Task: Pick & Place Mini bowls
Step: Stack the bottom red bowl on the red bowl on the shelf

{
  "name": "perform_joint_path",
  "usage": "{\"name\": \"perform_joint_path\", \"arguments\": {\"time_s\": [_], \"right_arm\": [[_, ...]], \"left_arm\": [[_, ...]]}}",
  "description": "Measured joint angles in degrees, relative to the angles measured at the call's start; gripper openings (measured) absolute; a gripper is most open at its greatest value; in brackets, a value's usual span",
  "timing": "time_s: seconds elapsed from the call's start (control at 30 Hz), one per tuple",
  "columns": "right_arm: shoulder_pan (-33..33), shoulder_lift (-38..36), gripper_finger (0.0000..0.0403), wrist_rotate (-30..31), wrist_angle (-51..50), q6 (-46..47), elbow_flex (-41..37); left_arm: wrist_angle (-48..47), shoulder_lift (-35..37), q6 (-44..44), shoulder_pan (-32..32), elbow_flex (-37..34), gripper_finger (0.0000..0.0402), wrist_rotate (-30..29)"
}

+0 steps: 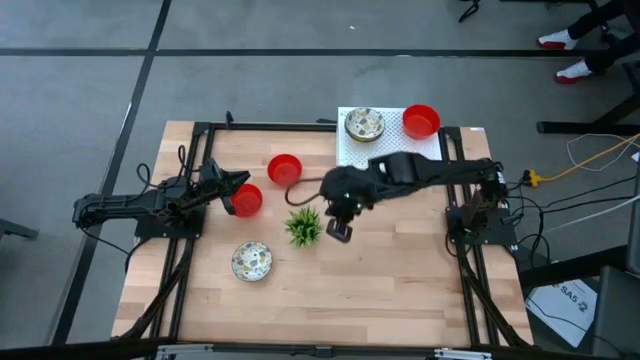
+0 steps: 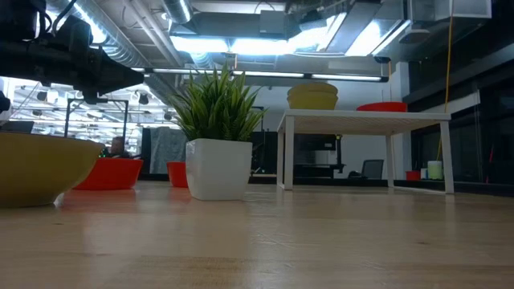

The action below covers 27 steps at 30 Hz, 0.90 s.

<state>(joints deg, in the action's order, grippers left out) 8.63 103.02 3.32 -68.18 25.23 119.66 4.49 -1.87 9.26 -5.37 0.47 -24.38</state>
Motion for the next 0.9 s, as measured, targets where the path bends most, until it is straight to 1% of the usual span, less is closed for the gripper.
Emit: {"name": "perform_joint_path", "arguments": {"time_s": [0.2,0.43,0.6,0.67,0.73,0.83,0.9], "right_arm": [[5.98,0.0,0.0021,-0.03,0.04,8.51,0.0],[11.43,0.95,0.0021,0.08,0.32,16.95,0.0],[15.48,2.45,0.0021,0.06,0.47,19.39,0.0],[16.8,3.12,0.0021,0.05,0.29,19.56,0.0],[18.03,3.69,0.0021,0.04,0.21,19.56,0.0],[19.18,4.55,0.0021,0.06,0.2,19.66,0.0],[19.61,4.98,0.0021,0.06,0.21,20.58,0.0]], "left_arm": [[0.0,0.0,0.01,0.0,0.01,0.004,0.01],[0.01,0.0,0.0,0.0,0.0,0.0043,0.02],[0.22,0.0,0.0,0.0,0.01,0.0045,0.0],[1.68,0.0,0.69,0.0,0.0,0.0044,0.2],[1.76,0.0,5.25,0.02,0.01,0.0043,2.32],[1.63,0.0,13.38,0.02,0.0,0.0044,8.09],[1.67,0.0,16.04,0.02,0.02,0.0045,11.87]]}}
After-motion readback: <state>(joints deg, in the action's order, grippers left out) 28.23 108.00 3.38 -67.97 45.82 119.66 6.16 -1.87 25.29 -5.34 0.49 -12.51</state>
